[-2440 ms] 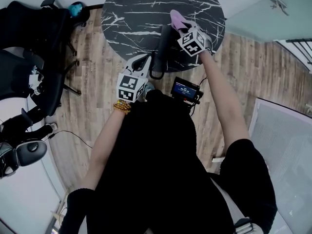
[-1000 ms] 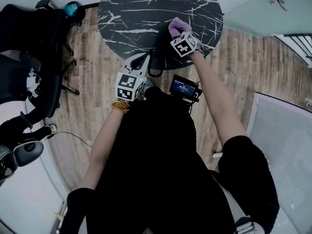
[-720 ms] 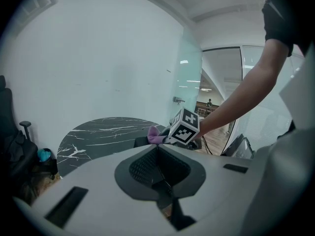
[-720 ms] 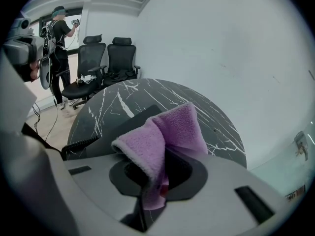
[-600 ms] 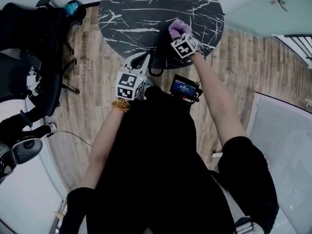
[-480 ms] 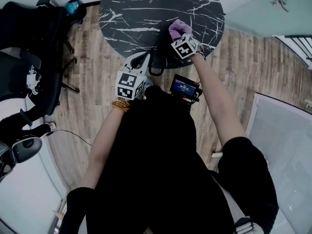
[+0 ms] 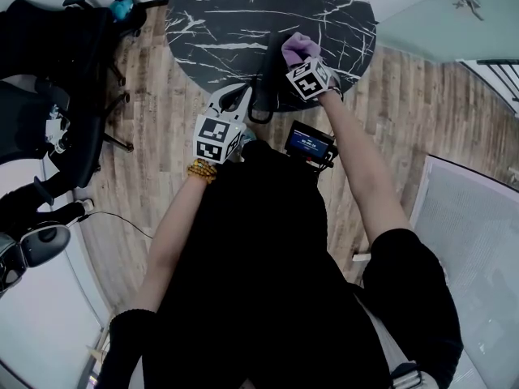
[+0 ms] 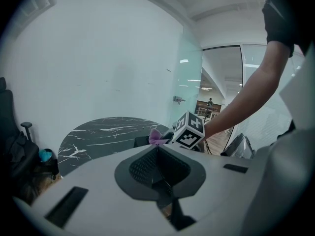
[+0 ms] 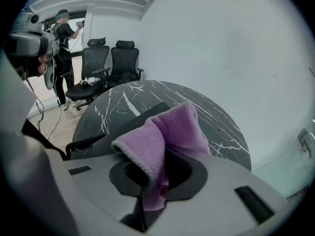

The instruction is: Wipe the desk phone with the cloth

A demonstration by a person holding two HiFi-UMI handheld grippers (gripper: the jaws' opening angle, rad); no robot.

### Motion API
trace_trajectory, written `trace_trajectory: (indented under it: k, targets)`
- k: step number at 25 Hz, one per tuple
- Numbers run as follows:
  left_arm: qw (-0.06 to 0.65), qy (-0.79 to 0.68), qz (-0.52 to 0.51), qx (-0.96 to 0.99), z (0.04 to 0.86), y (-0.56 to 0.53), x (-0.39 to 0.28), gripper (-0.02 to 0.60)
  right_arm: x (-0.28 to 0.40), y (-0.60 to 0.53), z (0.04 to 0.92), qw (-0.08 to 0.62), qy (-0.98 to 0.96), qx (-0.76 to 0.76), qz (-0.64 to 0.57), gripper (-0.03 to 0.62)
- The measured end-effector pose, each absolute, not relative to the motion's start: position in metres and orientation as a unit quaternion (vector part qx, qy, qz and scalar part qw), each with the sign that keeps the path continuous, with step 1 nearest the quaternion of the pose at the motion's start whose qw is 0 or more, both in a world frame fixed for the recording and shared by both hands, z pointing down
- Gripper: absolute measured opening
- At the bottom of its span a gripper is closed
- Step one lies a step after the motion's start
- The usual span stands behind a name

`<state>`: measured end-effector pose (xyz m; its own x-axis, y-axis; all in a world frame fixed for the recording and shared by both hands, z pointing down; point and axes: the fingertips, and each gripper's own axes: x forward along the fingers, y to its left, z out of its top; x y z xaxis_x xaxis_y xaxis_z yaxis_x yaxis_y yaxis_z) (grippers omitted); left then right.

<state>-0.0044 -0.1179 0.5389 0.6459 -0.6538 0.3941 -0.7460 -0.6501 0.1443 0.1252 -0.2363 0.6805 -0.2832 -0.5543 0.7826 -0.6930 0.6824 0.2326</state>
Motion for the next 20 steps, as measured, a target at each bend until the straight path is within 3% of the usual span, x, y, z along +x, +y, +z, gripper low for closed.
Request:
trace_trajectory:
  k: [20]
  targets:
    - [0.15, -0.388, 0.157, 0.896, 0.5412, -0.1165, 0.0, 0.015, 0.1235, -0.2278, 0.6836, 0.445, -0.8, 0.399, 0.056, 0.058]
